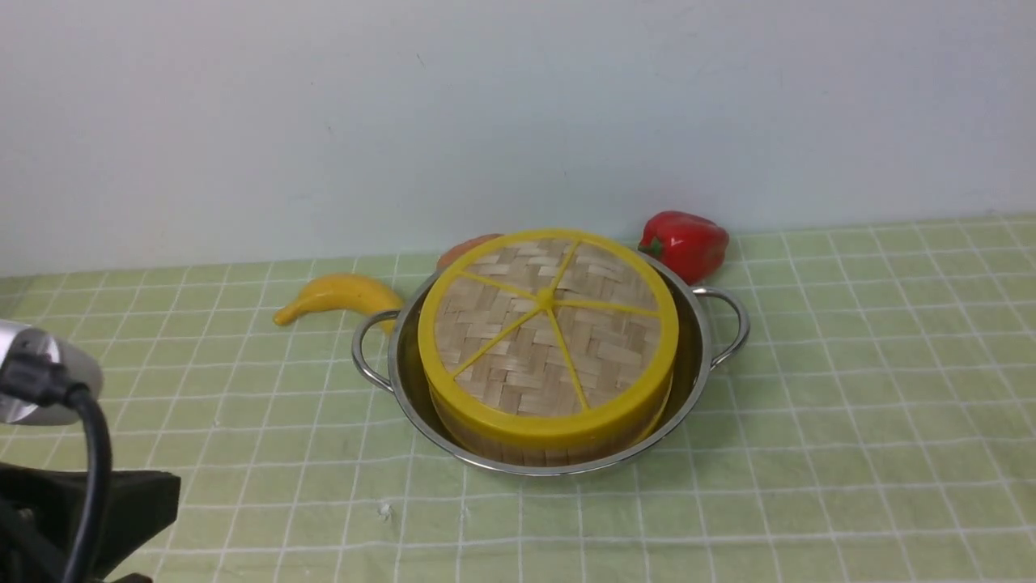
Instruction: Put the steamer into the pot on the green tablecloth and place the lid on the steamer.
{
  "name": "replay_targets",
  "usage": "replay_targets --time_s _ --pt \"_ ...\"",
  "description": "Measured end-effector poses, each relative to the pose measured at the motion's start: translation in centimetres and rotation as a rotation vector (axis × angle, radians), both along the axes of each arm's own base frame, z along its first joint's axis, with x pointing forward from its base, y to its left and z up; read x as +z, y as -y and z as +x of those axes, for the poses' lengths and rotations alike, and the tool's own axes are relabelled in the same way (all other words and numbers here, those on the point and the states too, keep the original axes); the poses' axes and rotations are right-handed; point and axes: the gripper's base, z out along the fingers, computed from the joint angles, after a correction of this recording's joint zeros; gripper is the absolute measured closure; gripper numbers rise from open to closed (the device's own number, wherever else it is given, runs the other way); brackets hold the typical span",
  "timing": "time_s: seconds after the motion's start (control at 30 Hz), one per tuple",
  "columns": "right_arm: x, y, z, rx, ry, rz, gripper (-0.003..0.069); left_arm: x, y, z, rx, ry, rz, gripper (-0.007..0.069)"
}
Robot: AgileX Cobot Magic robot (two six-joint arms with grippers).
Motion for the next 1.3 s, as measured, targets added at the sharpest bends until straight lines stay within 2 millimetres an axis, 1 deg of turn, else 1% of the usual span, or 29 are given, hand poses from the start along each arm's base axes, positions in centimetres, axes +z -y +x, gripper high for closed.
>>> replay_targets --time_s 0.07,0.13,0.17,0.2,0.3,0.4,0.43,0.47,0.57,0.63,0.67,0.7,0.73,0.8,1.0,1.3 --pt "0.0 -0.1 0.0 0.004 -0.005 0.011 0.0617 0.1 -0.3 0.0 -0.004 0.028 0.036 0.0622" --pt "0.0 -0.2 -0.1 0.01 -0.01 0.025 0.0608 0.4 -1.3 0.0 0.033 0.085 0.1 0.0622" --pt "0.0 -0.2 -0.1 0.01 -0.01 0.027 0.0607 0.4 -1.4 -0.1 0.033 0.088 0.098 0.0622" --pt "0.0 -0.2 -0.1 0.012 -0.012 0.032 0.0599 0.5 -2.7 -0.3 0.119 0.142 0.13 0.0622" --pt "0.0 -0.2 -0.1 0.013 -0.014 0.036 0.0585 0.1 -4.8 -1.3 0.282 0.271 0.152 0.0615" --pt "0.0 -0.3 -0.1 0.018 -0.019 0.048 0.0572 -1.0 -5.7 -2.2 0.379 0.375 0.159 0.0613" --pt "0.0 -0.3 -0.2 0.02 -0.021 0.053 0.0567 -1.9 -6.0 -2.6 0.412 0.417 0.159 0.0613" --pt "0.1 -0.4 -0.2 0.022 -0.023 0.059 0.0559 -3.4 -6.2 -3.0 0.451 0.464 0.154 0.0613" --pt "0.1 -0.4 -0.2 0.024 -0.025 0.063 0.054 -7.8 -6.3 -3.6 0.496 0.518 0.144 0.0603" --pt "0.1 -0.4 -0.2 0.025 -0.026 0.065 0.0534 -9.2 -6.3 -3.8 0.505 0.522 0.145 0.0602" --pt "0.1 -0.4 -0.2 0.026 -0.027 0.068 0.0526 -11.3 -6.3 -3.9 0.512 0.515 0.15 0.0602" --pt "0.1 -0.4 -0.2 0.026 -0.027 0.068 0.0525 -11.2 -6.3 -4.0 0.513 0.523 0.148 0.0602" --pt "0.1 -0.5 -0.2 0.027 -0.028 0.07 0.0515 -12.9 -6.3 -4.1 0.512 0.527 0.149 0.0602" --pt "0.1 -0.5 -0.2 0.027 -0.028 0.07 0.0505 -14.0 -6.2 -4.1 0.503 0.531 0.147 0.0602" --pt "0.1 -0.5 -0.2 0.027 -0.029 0.071 0.0484 -15.9 -6.2 -3.9 0.492 0.493 0.158 0.0592" --pt "0.1 -0.5 -0.2 0.027 -0.029 0.071 0.0468 -16.0 -6.2 -3.9 0.492 0.491 0.158 0.0573"
